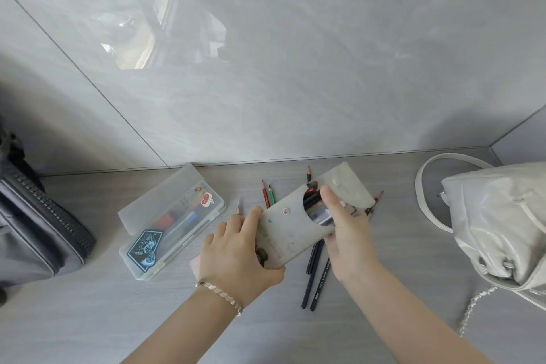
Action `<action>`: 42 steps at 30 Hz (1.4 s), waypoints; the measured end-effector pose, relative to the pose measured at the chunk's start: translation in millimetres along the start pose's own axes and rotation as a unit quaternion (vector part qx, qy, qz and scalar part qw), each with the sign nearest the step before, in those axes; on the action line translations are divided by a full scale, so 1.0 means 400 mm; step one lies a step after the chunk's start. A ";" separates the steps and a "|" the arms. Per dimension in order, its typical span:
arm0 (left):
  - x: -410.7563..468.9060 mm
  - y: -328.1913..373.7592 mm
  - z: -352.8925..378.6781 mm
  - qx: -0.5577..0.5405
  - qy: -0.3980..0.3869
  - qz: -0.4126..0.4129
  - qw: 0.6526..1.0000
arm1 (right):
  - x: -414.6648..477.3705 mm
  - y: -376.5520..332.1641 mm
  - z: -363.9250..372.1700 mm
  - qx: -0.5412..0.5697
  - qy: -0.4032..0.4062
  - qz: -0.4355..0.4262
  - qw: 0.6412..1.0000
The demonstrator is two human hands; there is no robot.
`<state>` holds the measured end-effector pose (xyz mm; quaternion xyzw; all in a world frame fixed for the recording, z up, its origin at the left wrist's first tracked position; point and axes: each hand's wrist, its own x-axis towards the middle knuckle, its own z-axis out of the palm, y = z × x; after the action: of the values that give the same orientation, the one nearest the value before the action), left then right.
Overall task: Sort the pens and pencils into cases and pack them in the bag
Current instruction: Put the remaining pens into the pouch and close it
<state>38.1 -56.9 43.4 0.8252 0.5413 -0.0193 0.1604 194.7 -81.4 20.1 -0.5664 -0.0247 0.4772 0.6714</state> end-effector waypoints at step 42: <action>-0.031 -0.037 -0.021 0.062 -0.074 0.012 0.995 | -0.004 -0.070 -0.062 -0.447 -0.135 -0.096 0.879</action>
<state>18.5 -60.1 50.2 0.8365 0.5153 -0.1121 0.1492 225.3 -98.0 33.9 -0.7313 -0.3802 0.4207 0.3790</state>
